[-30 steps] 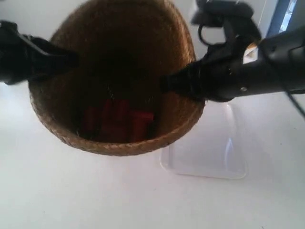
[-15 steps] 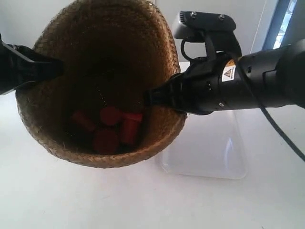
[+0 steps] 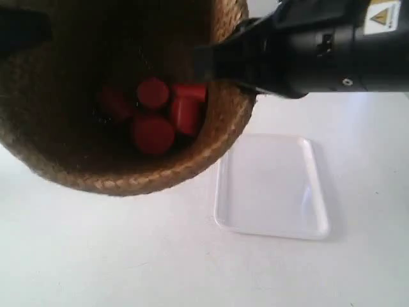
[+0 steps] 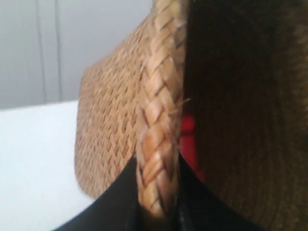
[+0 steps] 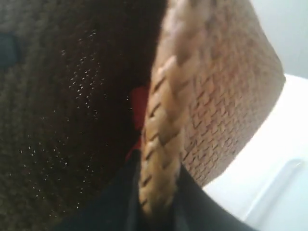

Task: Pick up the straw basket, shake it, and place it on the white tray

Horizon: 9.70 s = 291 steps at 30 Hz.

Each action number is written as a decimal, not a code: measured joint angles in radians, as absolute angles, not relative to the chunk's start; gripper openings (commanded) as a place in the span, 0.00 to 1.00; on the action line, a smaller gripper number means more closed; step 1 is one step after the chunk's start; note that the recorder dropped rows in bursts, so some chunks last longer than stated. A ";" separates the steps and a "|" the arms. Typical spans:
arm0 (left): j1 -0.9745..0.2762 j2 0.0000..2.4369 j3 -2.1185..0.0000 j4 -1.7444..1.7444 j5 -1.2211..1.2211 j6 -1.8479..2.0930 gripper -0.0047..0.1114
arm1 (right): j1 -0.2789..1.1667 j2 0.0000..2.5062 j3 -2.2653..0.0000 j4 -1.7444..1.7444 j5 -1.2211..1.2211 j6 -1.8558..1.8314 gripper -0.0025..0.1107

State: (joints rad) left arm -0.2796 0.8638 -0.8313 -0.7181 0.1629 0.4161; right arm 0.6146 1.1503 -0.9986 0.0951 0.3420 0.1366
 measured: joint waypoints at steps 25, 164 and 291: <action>-0.237 0.903 -0.783 -0.646 0.240 0.351 0.04 | 0.586 1.297 -0.949 0.039 0.383 0.258 0.02; -0.123 0.950 -0.958 -0.523 0.542 0.252 0.04 | 0.746 1.323 -1.187 -0.346 0.700 0.486 0.02; -0.479 1.662 -1.284 -1.003 0.306 0.239 0.56 | 0.075 1.599 -1.463 -0.143 1.218 -0.072 0.45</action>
